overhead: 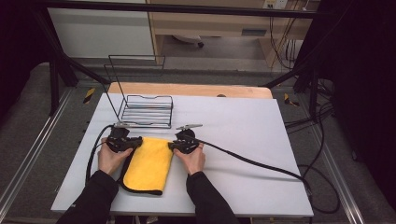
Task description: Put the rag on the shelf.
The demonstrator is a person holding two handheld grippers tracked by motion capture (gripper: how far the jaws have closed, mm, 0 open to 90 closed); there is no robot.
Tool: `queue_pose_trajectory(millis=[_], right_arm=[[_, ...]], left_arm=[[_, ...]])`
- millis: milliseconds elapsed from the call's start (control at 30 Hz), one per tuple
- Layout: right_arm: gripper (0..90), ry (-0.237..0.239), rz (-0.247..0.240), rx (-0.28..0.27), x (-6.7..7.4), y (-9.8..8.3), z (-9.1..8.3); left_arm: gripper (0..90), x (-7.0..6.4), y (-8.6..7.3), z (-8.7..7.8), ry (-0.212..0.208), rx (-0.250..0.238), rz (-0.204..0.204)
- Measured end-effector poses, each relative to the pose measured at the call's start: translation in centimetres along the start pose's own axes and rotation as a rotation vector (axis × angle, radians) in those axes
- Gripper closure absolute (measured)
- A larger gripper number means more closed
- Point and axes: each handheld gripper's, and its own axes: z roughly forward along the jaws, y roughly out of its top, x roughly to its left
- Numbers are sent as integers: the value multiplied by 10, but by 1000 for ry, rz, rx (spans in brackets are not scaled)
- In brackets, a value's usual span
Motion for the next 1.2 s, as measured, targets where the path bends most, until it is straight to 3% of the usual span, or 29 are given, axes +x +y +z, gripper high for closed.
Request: queue_pose_trajectory(millis=[100,433,700,1200], right_arm=[[793,13,10,5,1,-1,0],[832,18,7,-3,1,0,-1],[835,34,-19,-53,6,3,-13],[836,97,-79,-161,21,8,-44]], left_arm=[[741,1,0,0,-3,-3,-6],[797,2,-2,-5,-13,-30,-19],[806,-1,-3,-24,-18,-124,-17],[807,-13,-11,-62,-28,-248,3]])
